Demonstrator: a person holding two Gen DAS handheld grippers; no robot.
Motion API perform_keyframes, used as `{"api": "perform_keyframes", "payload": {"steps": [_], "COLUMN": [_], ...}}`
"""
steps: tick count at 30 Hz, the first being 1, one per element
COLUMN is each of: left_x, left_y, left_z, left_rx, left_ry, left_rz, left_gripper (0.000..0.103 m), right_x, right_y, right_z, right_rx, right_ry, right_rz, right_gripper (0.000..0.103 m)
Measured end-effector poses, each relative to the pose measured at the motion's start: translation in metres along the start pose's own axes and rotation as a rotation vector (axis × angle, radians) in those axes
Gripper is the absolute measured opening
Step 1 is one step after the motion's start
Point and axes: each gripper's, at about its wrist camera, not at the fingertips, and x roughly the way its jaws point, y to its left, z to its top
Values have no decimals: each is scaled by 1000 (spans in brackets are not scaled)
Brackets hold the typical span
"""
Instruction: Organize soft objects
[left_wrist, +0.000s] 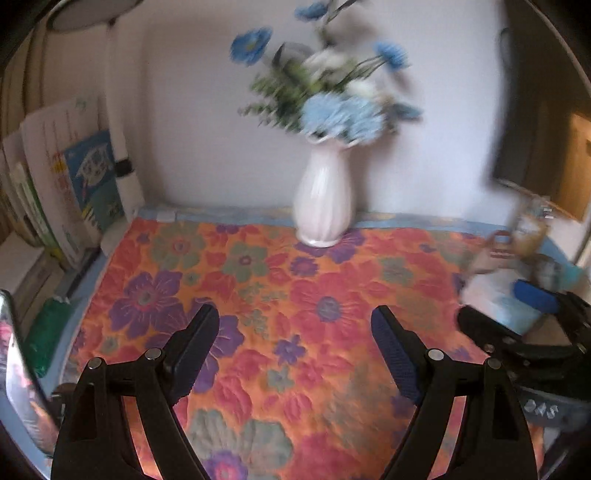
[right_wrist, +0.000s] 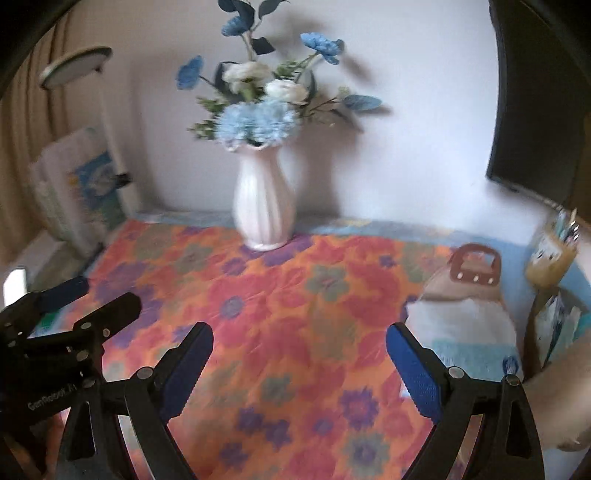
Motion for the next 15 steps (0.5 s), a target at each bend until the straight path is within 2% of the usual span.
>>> {"api": "perform_keyframes", "payload": {"steps": [4,8,10,11,15], "left_x": [31,50,58,58,61], "left_y": [0,9,19,24,25], "left_z": [-13,-28,-29,-28,-28], "left_rx": [13,22,-28,-53,-61], "left_ry": [-38,-14,29,25,29], "left_rz": [91,152,107,83,77], "left_gripper": [83,83,83,83,83], "right_x": [27,40,43,46,60], "right_y": [-2,3,5,7,9], "right_z": [-8,-14,-20,-22,-25], "right_rx": [38,17,12,10,0], "right_ry": [-24,-40,-47,-37,17], "right_rz": [4,13,30,36,27], "right_gripper": [94,94,94,94,94]}}
